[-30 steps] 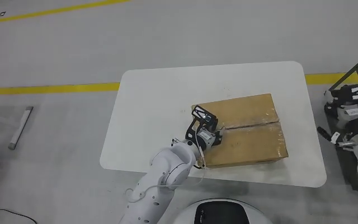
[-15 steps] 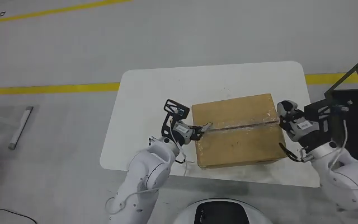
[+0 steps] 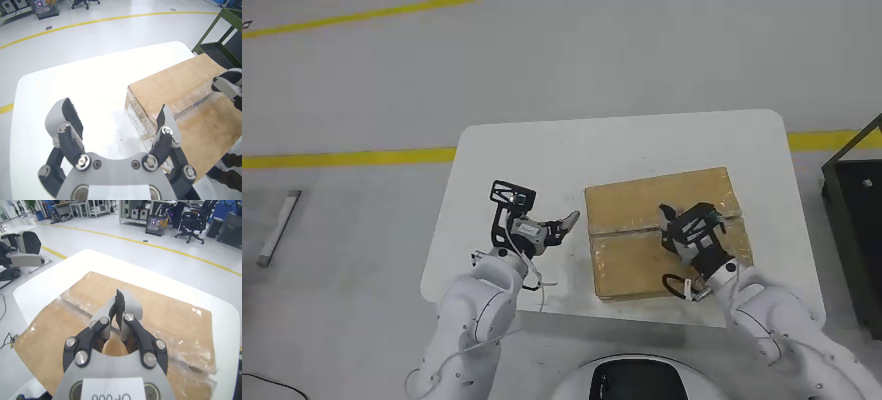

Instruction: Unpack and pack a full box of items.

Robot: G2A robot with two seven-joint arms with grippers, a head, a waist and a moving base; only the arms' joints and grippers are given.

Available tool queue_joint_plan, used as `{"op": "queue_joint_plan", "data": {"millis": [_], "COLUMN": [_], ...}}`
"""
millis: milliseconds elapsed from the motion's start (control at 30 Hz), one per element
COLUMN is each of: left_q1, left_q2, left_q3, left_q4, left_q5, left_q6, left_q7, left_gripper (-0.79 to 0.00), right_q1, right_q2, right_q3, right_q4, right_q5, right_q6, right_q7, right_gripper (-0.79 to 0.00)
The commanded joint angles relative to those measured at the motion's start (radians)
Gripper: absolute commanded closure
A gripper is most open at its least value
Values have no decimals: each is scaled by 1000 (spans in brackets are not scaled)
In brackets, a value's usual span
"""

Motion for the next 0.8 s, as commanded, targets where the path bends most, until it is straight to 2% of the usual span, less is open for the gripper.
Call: {"op": "queue_joint_plan", "data": {"millis": [0, 233, 400, 567, 767], "left_q1": [-2, -15, -30, -35, -40], "left_q2": [0, 0, 0, 1, 1], "left_q3": [7, 20, 28, 33, 41], "left_q4": [3, 17, 26, 32, 39], "left_q5": [2, 1, 1, -1, -1], "left_q6": [1, -5, -9, -10, -12], "left_q7": [2, 2, 2, 3, 4], "left_gripper": [-785, -785, -785, -785, -785], "right_q1": [8, 15, -2, -39, -65], "right_q2": [-3, -9, -9, -5, -6], "right_q3": [-8, -8, 43, 87, 85], "right_q4": [20, 42, -12, -8, 21], "right_q5": [0, 10, 19, -30, -79], "right_q6": [7, 13, 41, 49, 32], "right_q7": [12, 27, -1, 10, -15], "right_gripper": [0, 0, 0, 0, 0]}}
